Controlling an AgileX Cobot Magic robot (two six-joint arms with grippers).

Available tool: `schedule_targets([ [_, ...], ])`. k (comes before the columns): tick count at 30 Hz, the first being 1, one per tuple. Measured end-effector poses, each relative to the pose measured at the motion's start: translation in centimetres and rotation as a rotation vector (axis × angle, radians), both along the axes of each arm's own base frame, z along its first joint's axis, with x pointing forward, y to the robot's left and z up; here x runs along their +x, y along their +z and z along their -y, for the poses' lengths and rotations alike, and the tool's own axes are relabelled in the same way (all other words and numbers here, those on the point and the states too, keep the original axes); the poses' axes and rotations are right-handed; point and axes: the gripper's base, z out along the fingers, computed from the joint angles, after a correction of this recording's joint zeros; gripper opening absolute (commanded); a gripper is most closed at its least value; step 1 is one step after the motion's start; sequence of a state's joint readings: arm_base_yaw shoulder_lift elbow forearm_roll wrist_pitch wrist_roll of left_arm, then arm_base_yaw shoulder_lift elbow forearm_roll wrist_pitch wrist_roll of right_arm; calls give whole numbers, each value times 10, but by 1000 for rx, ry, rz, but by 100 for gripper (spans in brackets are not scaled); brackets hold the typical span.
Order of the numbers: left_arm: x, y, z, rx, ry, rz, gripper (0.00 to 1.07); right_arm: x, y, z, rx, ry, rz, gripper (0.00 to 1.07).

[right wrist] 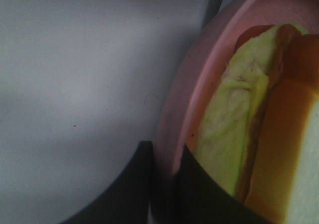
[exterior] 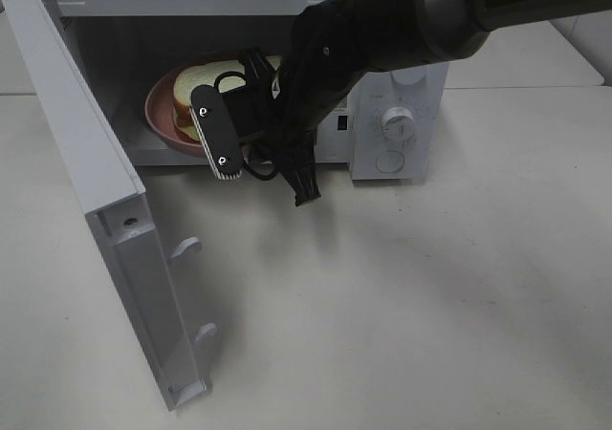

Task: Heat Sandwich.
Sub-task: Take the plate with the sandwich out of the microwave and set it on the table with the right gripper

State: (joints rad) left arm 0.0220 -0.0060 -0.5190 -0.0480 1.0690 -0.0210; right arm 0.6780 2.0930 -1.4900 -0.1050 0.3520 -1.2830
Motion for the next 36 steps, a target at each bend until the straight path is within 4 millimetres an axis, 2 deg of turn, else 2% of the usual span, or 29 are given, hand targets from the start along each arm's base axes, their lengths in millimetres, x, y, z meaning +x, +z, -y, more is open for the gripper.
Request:
schedule_targets([
  [13, 0, 0, 0, 0, 0, 0, 95, -38, 12, 8, -15, 42, -19, 0],
  [21, 0, 0, 0, 0, 0, 0, 95, -66, 20, 27, -30, 51, -37, 0],
  [26, 0, 0, 0, 0, 0, 0, 95, -73, 23, 34, -33, 51, -41, 0],
  [36, 0, 0, 0, 0, 0, 0, 95, -101, 29, 59, -45, 45, -59, 0],
])
